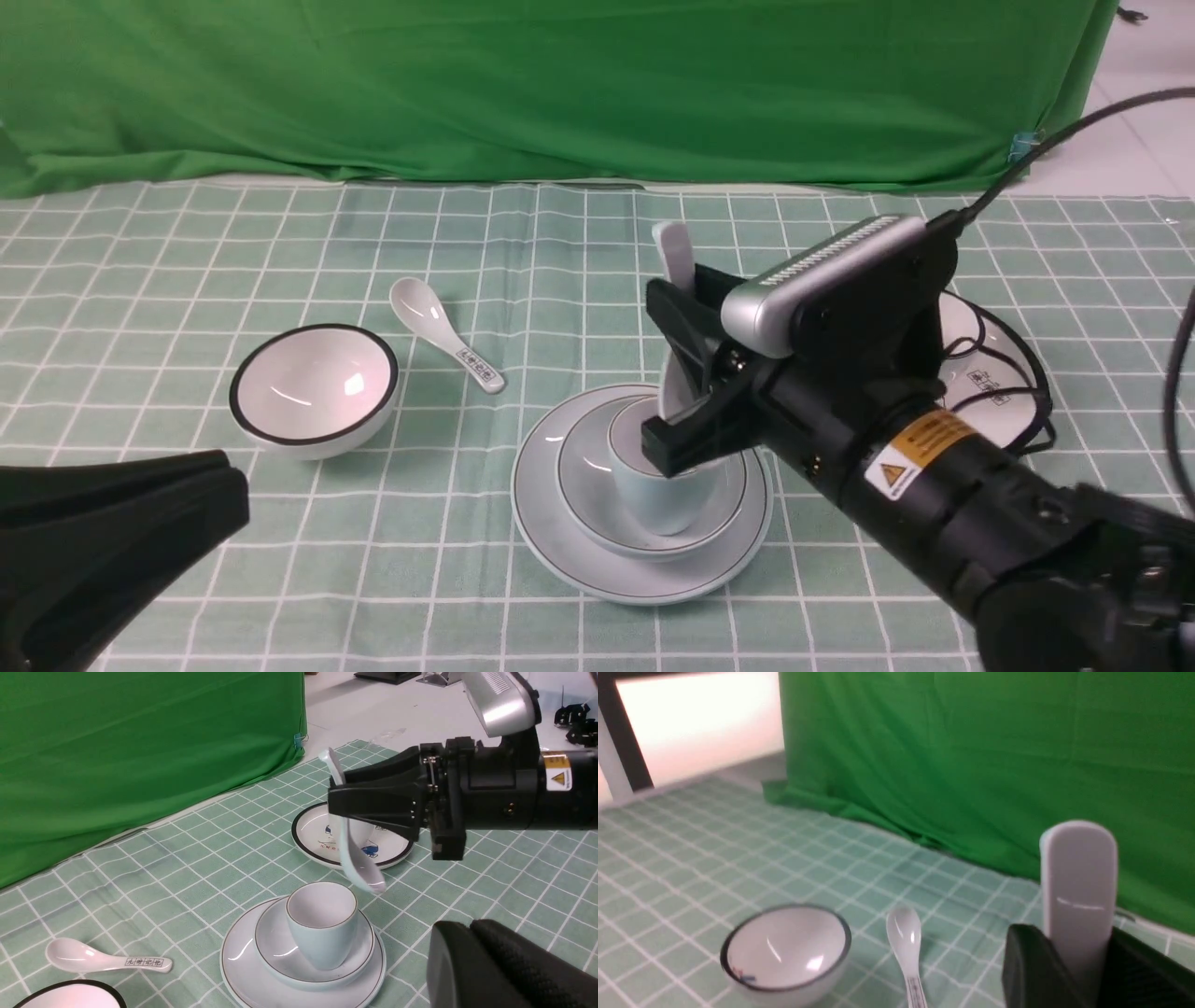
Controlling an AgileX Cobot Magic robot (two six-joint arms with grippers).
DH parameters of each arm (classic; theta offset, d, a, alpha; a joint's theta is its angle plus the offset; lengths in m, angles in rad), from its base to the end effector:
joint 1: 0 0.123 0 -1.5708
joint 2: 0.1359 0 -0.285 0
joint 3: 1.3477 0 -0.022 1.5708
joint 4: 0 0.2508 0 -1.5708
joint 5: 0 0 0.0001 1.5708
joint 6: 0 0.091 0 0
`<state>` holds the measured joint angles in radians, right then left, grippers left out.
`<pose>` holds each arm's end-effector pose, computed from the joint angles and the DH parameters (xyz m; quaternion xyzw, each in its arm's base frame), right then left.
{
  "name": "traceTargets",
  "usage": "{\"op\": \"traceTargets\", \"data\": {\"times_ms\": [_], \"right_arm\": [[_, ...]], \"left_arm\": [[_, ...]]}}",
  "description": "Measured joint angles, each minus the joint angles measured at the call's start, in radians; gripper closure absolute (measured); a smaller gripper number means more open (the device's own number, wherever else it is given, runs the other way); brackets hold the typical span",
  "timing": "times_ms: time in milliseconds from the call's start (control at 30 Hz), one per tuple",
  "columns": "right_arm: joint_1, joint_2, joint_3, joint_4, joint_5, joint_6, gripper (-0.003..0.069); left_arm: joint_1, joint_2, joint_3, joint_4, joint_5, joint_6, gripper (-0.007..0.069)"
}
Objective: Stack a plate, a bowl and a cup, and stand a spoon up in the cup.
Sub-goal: Use the right arm to put the blue soup spoon into the blue teacup in the middle
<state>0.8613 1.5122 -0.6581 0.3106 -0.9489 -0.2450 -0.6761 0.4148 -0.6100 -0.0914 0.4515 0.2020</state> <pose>0.2158 0.2166 0.2628 -0.2009 0.6190 0.2196 0.7268 0.0613 -0.0538 0.3479 0.3077 0.6990 -0.1919 0.6164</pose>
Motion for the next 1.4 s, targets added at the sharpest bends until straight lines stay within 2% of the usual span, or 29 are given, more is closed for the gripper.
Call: {"op": "traceTargets", "data": {"times_ms": [167,333,500,833,1100,1267,1400], "right_arm": [[-0.046,0.114,0.001,-0.117,-0.155,0.141,0.0493],[-0.113,0.185,0.002,-0.160,-0.184,0.212,0.0493],[-0.172,0.237,0.002,-0.284,-0.215,0.344,0.0493],[-0.179,0.321,0.002,-0.333,-0.249,0.367,0.0492],[-0.179,0.355,0.002,-0.333,-0.257,0.367,0.0314],[-0.179,0.306,0.003,-0.365,-0.250,0.407,0.0300],[-0.179,0.181,0.004,-0.472,-0.170,0.495,0.0305]], "left_arm": [[0.000,0.000,0.000,0.000,0.000,0.000,0.0615],[0.000,0.000,0.000,0.000,0.001,0.000,0.0615],[0.000,0.000,0.000,0.000,0.002,0.000,0.0615],[0.000,0.000,0.000,0.000,0.002,-0.001,0.0615],[0.000,0.000,0.000,0.000,0.002,-0.001,0.0615],[0.000,0.000,0.000,0.000,0.003,-0.001,0.0615],[0.000,0.000,0.000,0.000,0.012,0.009,0.0615]]}}
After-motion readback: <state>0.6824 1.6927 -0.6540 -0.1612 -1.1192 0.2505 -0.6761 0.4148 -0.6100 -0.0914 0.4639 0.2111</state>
